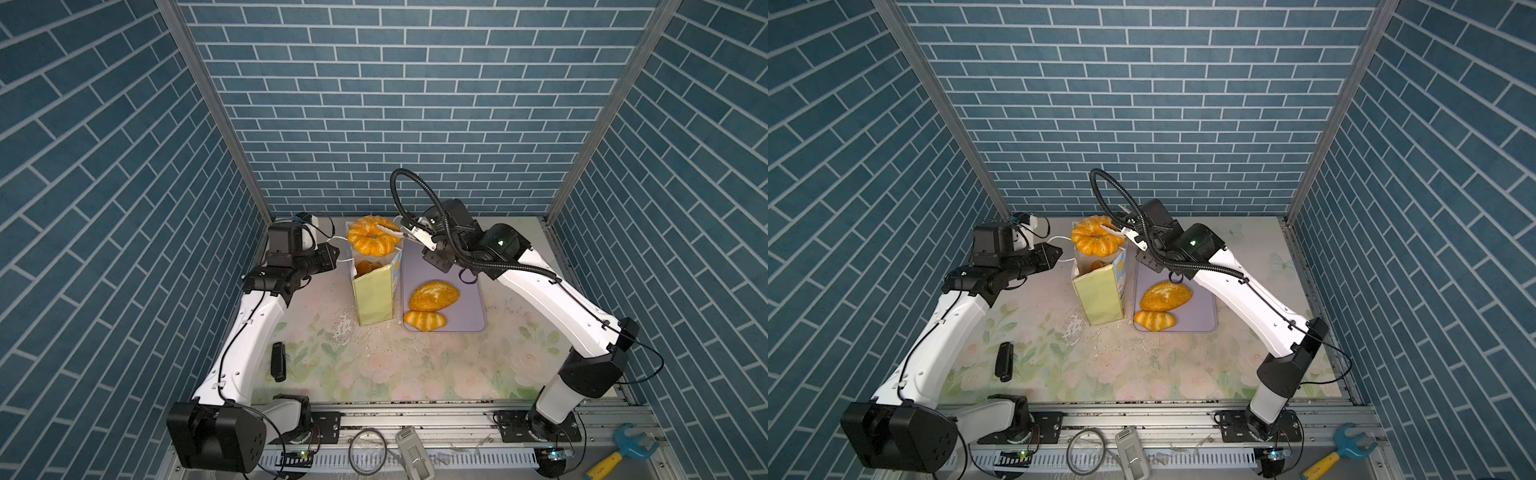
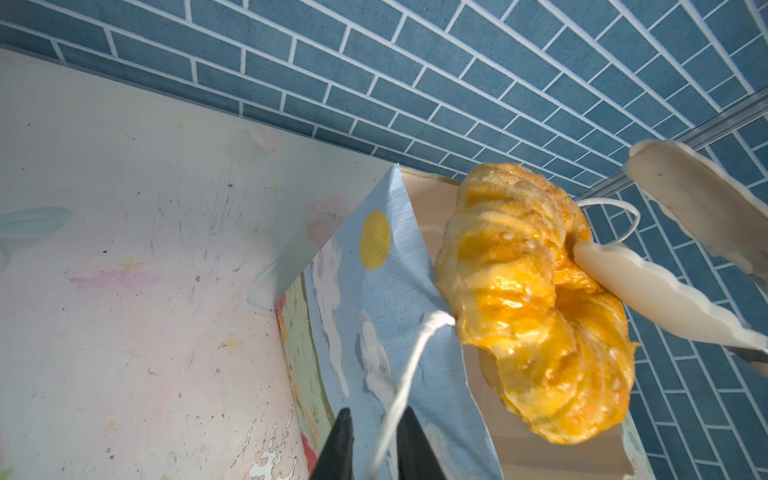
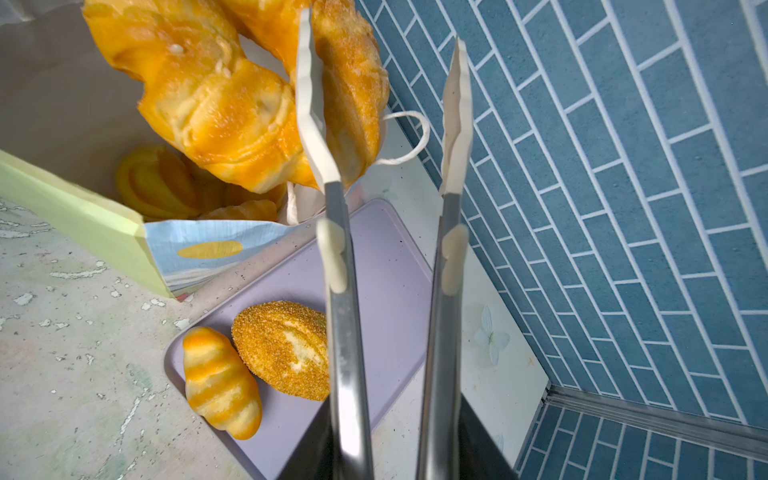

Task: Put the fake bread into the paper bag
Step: 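Lower the ring bread into the bag opening and open the tongs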

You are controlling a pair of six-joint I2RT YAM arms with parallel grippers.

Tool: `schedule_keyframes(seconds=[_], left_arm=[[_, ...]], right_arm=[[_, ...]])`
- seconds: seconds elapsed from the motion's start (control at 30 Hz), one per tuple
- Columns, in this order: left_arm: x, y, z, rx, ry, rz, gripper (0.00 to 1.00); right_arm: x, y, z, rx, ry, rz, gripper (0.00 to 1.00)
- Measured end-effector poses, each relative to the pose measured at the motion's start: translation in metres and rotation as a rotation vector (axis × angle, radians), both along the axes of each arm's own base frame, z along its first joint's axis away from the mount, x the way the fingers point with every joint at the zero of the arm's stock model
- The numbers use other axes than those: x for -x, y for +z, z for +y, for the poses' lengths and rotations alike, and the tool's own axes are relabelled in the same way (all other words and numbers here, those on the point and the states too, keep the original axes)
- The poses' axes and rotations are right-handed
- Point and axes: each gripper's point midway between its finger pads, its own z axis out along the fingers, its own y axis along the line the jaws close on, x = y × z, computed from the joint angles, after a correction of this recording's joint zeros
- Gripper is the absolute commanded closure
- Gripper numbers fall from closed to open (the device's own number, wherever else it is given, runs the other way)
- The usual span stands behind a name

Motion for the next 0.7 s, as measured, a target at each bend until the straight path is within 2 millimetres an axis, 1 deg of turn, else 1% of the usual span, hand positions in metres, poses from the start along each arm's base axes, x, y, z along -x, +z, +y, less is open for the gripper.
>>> schedule_keyframes(seconds=[0.17,0.27,0.53,0.7], left_arm=[[0.000,-0.001,0.002,-0.006,0.007,0.005,0.79],[0.002,-0.002,0.004,-0.015,0.016,0.009,0.82],[0.008,0.008,0.013,-0.032,0.054,-0.021,0.87],[0.010,0.010,0.019,-0.030,0.075,-0.021,0.90]], right_arm=[[0.000,0.000,0.000,0.003,0.001,0.000,0.59],[0.000,-0.001,-0.001,0.012,0.003,-0.001,0.60],[-0.001,-0.001,-0.009,0.026,-0.014,-0.007,0.60],[0.000,0.003,-0.017,0.029,-0.028,-0.019,0.60]])
